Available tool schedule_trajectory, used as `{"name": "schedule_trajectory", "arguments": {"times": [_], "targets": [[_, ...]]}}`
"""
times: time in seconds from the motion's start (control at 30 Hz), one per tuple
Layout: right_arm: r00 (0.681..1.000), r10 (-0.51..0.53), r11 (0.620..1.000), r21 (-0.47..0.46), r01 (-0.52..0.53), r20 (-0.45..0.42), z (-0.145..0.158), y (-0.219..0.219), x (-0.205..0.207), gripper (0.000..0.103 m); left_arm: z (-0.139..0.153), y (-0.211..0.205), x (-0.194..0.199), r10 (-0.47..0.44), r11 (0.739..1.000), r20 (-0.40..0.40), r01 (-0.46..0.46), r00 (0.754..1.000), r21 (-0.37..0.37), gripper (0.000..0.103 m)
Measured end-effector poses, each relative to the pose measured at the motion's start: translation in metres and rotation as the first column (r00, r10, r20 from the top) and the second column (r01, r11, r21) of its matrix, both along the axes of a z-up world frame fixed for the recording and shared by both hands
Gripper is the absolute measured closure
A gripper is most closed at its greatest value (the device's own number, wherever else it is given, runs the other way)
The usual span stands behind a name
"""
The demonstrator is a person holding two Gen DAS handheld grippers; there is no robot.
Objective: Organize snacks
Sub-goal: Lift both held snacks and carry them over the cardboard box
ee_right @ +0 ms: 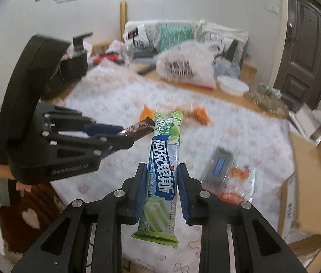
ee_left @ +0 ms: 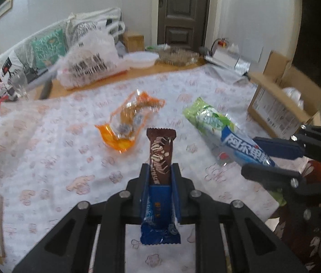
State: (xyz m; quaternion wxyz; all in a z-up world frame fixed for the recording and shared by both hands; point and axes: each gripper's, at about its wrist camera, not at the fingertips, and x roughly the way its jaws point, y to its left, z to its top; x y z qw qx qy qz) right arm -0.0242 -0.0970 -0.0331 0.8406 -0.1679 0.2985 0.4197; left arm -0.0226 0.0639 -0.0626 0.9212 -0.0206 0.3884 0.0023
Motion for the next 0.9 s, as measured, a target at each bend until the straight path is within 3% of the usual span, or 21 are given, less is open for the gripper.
{"name": "schedule_trajectory", "arguments": {"times": [0.27,0.53,0.77,0.9], "targets": [[0.993,-0.057,0.992,0.118,0.045,0.099,0.055,-0.05,0.004,0.081,0.07,-0.039,-0.004,-0.03,0.999,0.116,0.027,0.993,0.028,0.087],[0.966,-0.222,0.96,0.203,0.193,0.132,0.076,-0.152,0.041,0.081,0.121,-0.136,0.035,-0.165,0.986,0.169,0.165,0.972,0.012,0.087],[0.94,-0.336,0.928,0.195,0.318,0.065,0.056,-0.224,0.086,0.081,0.12,-0.235,0.094,-0.326,0.944,0.117,0.33,0.938,-0.011,0.087],[0.933,-0.359,0.921,0.172,0.349,0.03,0.04,-0.247,0.107,0.081,0.106,-0.268,0.12,-0.362,0.93,0.079,0.365,0.929,-0.029,0.087]]}}
